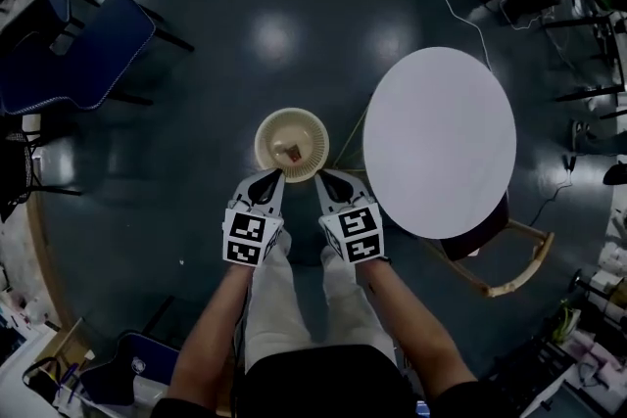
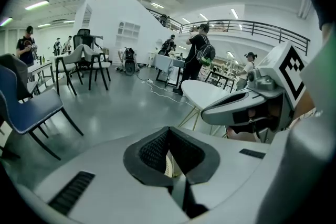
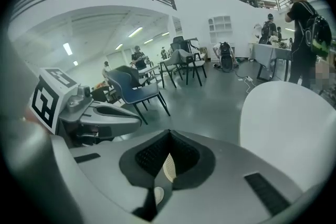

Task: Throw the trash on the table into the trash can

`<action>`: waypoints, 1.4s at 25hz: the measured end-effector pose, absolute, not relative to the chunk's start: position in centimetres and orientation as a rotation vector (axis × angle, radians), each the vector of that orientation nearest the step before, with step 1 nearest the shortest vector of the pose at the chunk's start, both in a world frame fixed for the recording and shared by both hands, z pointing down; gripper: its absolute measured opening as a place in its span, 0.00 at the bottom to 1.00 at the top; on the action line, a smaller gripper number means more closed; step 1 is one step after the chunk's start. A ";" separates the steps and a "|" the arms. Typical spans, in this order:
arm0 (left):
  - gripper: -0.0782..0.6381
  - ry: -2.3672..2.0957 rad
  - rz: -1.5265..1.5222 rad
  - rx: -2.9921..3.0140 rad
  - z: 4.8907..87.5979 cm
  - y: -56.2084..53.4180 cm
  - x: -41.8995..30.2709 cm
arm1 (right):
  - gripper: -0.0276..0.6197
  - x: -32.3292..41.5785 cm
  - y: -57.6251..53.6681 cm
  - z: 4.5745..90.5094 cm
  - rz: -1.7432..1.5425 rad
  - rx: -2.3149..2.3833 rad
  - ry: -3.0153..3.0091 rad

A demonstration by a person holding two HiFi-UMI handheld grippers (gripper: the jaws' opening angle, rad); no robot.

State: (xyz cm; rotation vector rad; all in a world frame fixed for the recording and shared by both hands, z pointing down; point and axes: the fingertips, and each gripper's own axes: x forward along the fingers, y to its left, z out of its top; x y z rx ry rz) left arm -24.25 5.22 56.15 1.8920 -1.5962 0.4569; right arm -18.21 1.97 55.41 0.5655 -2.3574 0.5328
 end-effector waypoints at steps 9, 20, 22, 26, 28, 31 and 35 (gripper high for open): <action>0.13 -1.660 0.402 1.932 46.2 4.4 -19.8 | 0.07 -13.6 0.6 45.4 0.534 0.586 -2.444; 0.13 -1.801 0.350 1.948 35.3 4.0 -12.8 | 0.07 -6.9 0.4 34.3 0.438 0.502 -2.583; 0.13 -1.813 0.369 1.953 34.4 4.4 -11.1 | 0.07 -5.5 0.0 33.1 0.432 0.505 -2.603; 0.13 -1.858 0.399 1.958 32.9 5.4 -8.2 | 0.07 -3.4 0.2 31.1 0.400 0.489 -2.639; 0.13 -1.876 0.383 1.971 32.1 5.7 -6.5 | 0.07 -2.1 0.4 30.6 0.388 0.477 -2.651; 0.13 -1.892 0.356 1.985 31.2 5.8 -4.6 | 0.07 -0.4 0.7 30.0 0.377 0.465 -2.667; 0.13 -1.911 0.355 1.998 29.7 6.4 -4.1 | 0.07 0.5 1.4 29.0 0.384 0.469 -2.685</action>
